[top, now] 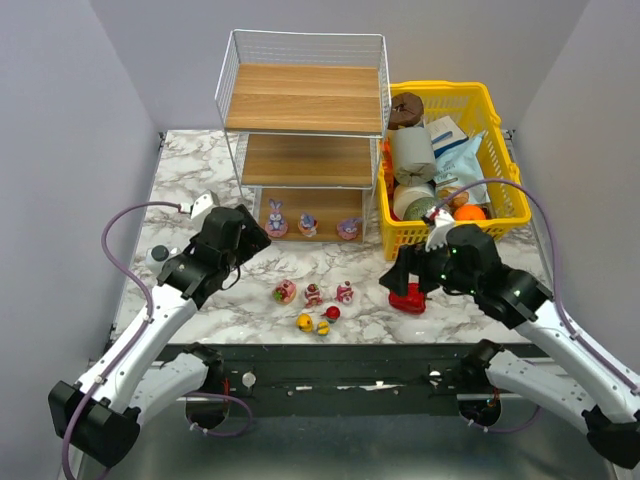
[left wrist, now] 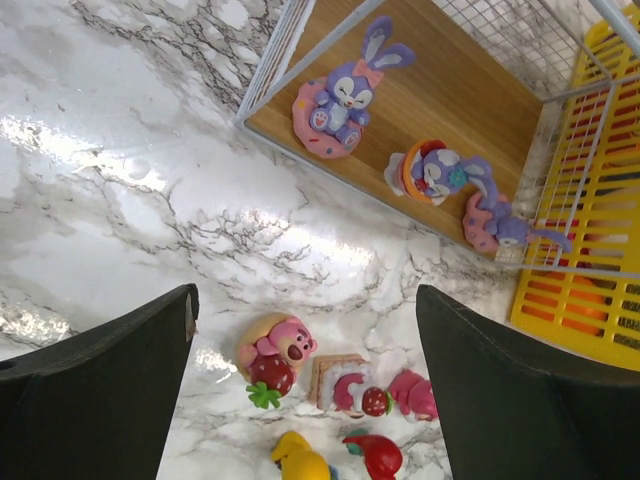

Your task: Place and organize the plastic toys onto the shelf

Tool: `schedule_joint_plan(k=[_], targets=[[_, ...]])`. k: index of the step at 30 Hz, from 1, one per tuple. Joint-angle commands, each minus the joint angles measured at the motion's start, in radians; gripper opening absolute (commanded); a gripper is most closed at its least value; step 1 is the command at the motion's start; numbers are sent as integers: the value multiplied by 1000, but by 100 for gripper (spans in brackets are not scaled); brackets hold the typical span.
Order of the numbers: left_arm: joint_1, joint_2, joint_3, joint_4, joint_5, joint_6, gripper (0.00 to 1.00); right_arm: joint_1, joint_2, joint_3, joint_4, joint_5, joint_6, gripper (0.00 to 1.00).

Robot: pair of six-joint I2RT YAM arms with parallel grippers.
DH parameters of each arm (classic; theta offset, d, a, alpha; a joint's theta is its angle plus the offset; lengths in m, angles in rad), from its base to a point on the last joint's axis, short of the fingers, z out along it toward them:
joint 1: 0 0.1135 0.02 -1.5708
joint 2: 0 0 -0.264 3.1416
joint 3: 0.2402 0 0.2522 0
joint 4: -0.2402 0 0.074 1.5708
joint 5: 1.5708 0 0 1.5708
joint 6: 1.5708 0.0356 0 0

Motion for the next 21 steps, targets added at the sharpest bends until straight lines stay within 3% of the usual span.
schedule_joint_plan(k=[1,3,5,13,21], targets=[[-4,-11,64,-83,69,143,99,209,118,5,131,282,30,98],[-4,-9,76,-83,81,176,99,321,175,23,134,389,49,100],[-2,-12,84,-79,86,232,99,355,235,17,169,469,64,100],[1,-87,17,4,123,324,99,419,309,-121,405,517,44,100],[2,-150,-78,113,172,359,99,455,467,-184,626,515,33,90]])
